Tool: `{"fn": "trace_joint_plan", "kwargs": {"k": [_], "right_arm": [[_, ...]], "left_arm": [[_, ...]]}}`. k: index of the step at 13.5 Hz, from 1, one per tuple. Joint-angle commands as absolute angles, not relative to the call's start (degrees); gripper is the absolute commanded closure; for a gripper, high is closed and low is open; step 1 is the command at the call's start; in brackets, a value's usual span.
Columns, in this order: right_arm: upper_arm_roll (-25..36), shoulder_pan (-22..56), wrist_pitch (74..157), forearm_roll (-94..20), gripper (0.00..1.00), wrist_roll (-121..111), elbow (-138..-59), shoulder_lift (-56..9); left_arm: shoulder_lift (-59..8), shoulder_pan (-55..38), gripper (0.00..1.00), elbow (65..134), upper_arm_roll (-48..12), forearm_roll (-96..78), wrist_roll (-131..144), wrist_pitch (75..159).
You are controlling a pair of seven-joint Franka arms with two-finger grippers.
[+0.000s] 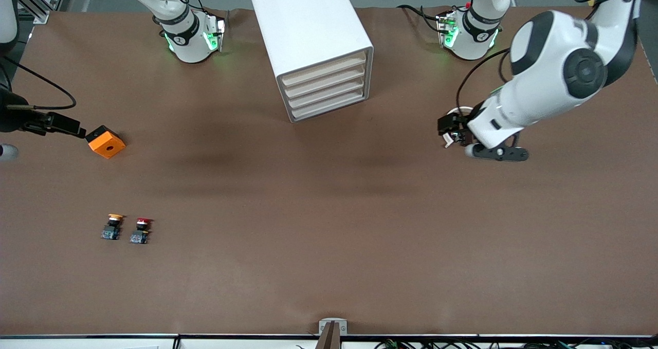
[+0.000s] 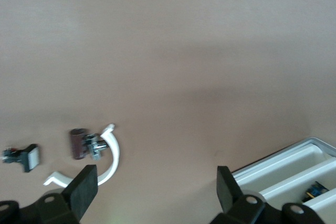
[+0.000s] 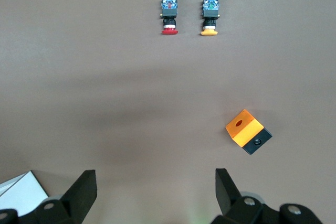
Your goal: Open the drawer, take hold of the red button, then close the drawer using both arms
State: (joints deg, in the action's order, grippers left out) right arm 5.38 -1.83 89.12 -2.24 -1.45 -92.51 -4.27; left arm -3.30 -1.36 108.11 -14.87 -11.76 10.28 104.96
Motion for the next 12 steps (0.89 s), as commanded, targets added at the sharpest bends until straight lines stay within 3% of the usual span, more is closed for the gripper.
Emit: {"fn": "trace_joint_plan", "kwargs": {"k": [1, 8, 12], "right_arm": [[4.7, -2.4, 87.8, -1.8, 0.0, -1.2, -91.4, -4.0], [5.1, -3.0, 84.7, -1.5, 0.0, -1.3, -83.7, -4.2], [5.2, -2.9, 83.0, -1.8, 0.0, -0.7, -83.8, -4.0]], "left_arm": [[1.0, 1.8, 0.0, 111.3, -15.5, -10.7, 8.9, 105.1], [1.9, 10.6, 0.0, 97.0, -15.0, -4.4, -4.7, 87.9], [4.7, 10.9, 0.0, 95.7, -14.8, 0.9, -4.7, 87.5]]}}
